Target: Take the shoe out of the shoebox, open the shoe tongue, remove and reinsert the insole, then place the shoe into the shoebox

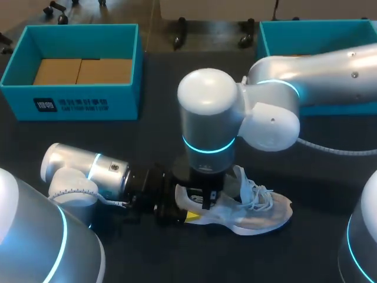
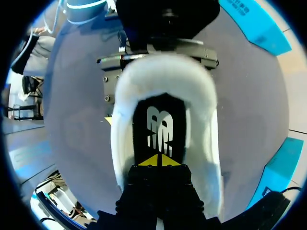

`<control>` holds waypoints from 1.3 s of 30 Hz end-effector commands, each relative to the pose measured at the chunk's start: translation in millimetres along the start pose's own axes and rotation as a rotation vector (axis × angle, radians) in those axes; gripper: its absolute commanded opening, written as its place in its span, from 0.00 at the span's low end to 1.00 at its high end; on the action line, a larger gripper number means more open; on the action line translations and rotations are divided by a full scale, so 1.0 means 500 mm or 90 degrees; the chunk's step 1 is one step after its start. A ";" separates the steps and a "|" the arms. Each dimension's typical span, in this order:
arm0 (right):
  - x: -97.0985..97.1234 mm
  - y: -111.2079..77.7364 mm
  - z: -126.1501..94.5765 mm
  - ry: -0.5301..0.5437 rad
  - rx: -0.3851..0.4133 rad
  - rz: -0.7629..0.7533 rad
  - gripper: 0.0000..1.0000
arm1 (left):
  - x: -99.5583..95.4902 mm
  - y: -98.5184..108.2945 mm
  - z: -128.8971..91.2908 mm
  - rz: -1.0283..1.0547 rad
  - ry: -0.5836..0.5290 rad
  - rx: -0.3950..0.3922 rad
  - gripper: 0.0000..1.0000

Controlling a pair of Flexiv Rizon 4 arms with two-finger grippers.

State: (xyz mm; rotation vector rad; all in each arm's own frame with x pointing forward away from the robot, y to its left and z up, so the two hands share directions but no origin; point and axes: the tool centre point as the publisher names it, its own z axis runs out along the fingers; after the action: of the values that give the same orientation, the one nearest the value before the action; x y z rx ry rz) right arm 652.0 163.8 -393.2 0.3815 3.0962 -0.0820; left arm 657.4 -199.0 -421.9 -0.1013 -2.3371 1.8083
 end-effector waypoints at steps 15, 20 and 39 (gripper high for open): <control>-0.010 -0.073 -0.001 -0.027 0.000 0.045 0.00 | -0.005 0.005 -0.002 0.000 0.001 -0.001 0.00; -0.018 -0.079 0.004 -0.024 -0.001 0.049 0.18 | -0.005 0.005 -0.002 0.000 0.001 -0.001 0.00; -0.030 -0.081 0.066 0.027 -0.001 0.049 0.35 | -0.005 0.005 -0.002 0.000 0.001 -0.001 0.00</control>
State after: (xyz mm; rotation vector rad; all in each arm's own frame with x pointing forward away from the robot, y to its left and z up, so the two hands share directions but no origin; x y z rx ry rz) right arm 655.7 116.9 -409.2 0.5112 3.1100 -0.0734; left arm 657.6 -199.1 -422.0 -0.1008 -2.3373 1.8082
